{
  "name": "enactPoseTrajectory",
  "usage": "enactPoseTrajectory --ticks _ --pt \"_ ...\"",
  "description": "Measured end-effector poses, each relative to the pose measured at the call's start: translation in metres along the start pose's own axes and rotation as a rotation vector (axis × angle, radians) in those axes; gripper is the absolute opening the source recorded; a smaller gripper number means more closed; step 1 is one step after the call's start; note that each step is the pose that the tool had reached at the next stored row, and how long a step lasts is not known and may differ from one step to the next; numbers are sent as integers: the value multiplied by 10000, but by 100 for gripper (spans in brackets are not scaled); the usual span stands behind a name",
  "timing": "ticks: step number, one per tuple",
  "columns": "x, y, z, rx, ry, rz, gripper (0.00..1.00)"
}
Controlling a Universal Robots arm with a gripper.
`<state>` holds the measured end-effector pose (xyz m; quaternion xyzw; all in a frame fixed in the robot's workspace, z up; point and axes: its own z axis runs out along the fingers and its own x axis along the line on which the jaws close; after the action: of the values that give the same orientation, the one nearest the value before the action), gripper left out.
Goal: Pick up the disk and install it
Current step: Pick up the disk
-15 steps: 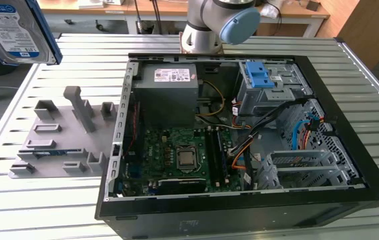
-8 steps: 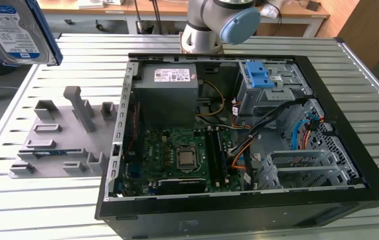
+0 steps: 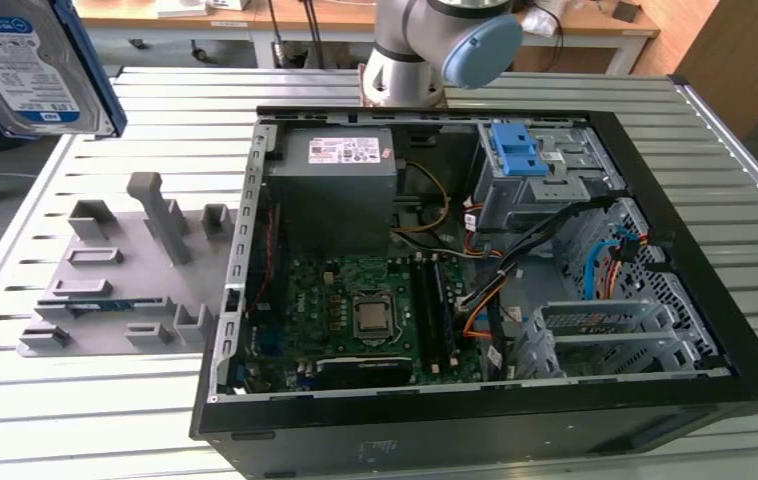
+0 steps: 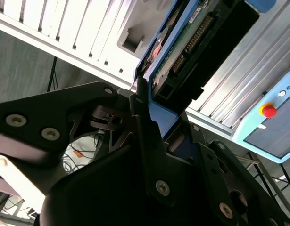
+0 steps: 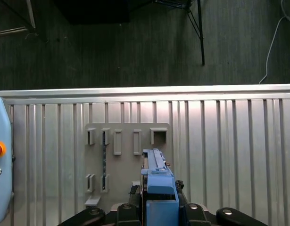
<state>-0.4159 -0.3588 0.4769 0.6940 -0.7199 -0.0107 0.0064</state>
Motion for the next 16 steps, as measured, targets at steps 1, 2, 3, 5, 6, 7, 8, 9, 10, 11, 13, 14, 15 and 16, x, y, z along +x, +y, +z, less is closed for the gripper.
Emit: enactPoseTrajectory --ticks 1,2,3,5,6,7,8,9,10,11,13,14,15,16 --pt "7 -26 -1 -1 0 0 36" --pt "13 -59 -2 -1 0 0 36" --pt "19 -92 -3 -1 1 -1 36" --pt "29 -156 -4 -1 0 -1 36" --pt "35 -187 -5 -1 0 -1 36" --pt "42 -215 -5 -1 0 0 36" --pt "49 -242 -6 0 0 1 36" --pt "56 -270 -7 -1 0 0 36" --pt "63 -297 -8 -2 1 -1 36" --pt "70 -322 -8 -1 0 0 36" --pt "88 -371 -9 -1 0 -1 36" --pt "99 -391 -10 -1 0 0 36" --pt "113 -410 -11 -1 1 0 36" --pt "128 -424 -11 -2 1 0 36"
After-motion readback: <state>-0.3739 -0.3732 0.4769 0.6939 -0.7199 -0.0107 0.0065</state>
